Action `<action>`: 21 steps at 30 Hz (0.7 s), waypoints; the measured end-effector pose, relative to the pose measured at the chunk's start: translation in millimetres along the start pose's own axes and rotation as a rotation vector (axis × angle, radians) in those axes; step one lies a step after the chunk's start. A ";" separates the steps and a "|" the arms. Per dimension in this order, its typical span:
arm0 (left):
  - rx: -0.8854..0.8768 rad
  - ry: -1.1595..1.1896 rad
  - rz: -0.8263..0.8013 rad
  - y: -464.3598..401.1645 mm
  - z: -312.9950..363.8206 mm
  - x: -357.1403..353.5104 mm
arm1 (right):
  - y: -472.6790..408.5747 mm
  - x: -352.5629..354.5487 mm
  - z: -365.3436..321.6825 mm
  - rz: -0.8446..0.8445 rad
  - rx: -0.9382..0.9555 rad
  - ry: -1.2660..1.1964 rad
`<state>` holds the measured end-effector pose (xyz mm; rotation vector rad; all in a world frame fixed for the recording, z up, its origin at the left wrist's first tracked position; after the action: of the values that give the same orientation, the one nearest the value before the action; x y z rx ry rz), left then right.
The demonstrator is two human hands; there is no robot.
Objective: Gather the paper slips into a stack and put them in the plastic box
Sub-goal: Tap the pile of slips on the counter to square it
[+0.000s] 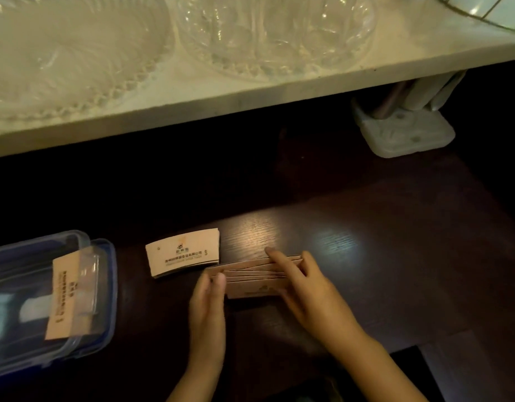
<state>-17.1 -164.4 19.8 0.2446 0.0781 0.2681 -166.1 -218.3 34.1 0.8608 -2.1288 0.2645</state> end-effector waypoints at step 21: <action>-0.005 0.149 0.204 16.7 -43.2 25.4 | 32.5 -25.7 -9.0 0.450 -0.122 -0.212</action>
<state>-1.6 -132.1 -19.0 0.2276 0.2009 0.4897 -170.6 -177.4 23.9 0.3419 -2.4961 0.2774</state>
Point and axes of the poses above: each hand's wrist, its own y-axis away from the middle knuckle, its own x-axis out of the back of the hand, z = x × y, the point moved 10 cm from there along -y, towards the middle knuckle, and after that the axes turned 13 degrees about -z, right-handed, at the moved point
